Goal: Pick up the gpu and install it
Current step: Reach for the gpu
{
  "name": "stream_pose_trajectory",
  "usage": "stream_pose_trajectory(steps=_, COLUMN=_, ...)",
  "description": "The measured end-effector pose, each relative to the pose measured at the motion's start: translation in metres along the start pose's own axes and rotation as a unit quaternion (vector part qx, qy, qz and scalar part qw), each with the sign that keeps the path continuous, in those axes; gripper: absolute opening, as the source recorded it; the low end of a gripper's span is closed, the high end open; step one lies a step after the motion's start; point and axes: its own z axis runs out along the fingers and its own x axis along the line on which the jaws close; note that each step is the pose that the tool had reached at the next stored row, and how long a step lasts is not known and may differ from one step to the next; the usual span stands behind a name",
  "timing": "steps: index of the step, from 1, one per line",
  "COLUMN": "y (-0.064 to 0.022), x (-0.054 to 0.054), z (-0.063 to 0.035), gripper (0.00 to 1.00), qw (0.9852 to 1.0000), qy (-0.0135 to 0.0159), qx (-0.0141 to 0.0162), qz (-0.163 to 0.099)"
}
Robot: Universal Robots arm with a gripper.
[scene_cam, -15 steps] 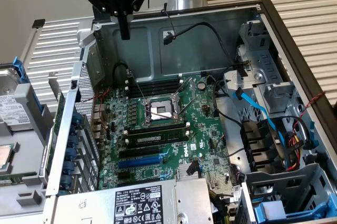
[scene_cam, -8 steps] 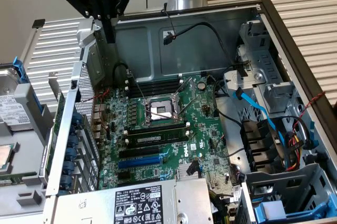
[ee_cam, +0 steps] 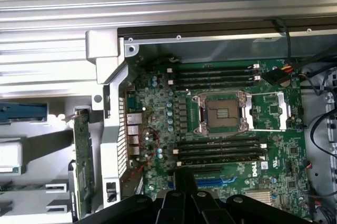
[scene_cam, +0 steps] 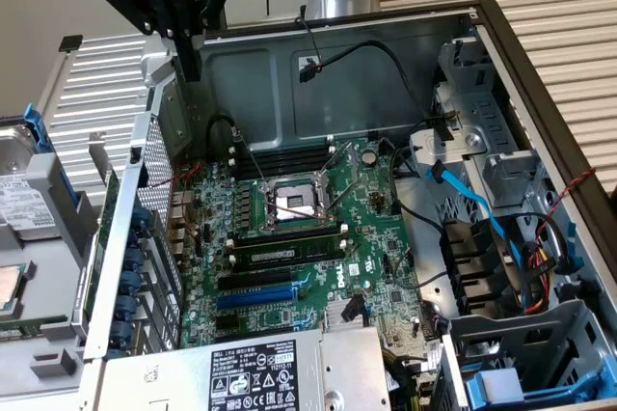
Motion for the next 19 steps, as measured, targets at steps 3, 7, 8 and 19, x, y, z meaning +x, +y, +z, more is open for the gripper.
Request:
stream_pose_trajectory(steps=3, y=-0.0003, x=0.004, z=-0.0001, gripper=0.11, qw=1.0, qy=0.0, qx=0.0048, qz=-0.006)
stream_pose_trajectory(steps=7, y=-0.001, x=0.016, z=-0.0004, gripper=0.11, qw=0.9999, qy=0.0001, qx=0.0068, qz=-0.011)
stream_pose_trajectory(steps=8, y=-0.0013, x=0.02, z=-0.0004, gripper=0.11, qw=0.9999, qy=0.0001, qx=0.0067, qz=-0.011)
stream_pose_trajectory(steps=19, y=-0.0069, x=0.07, z=-0.0015, gripper=0.11, qw=0.9999, qy=0.0002, qx=0.0067, qz=-0.013)
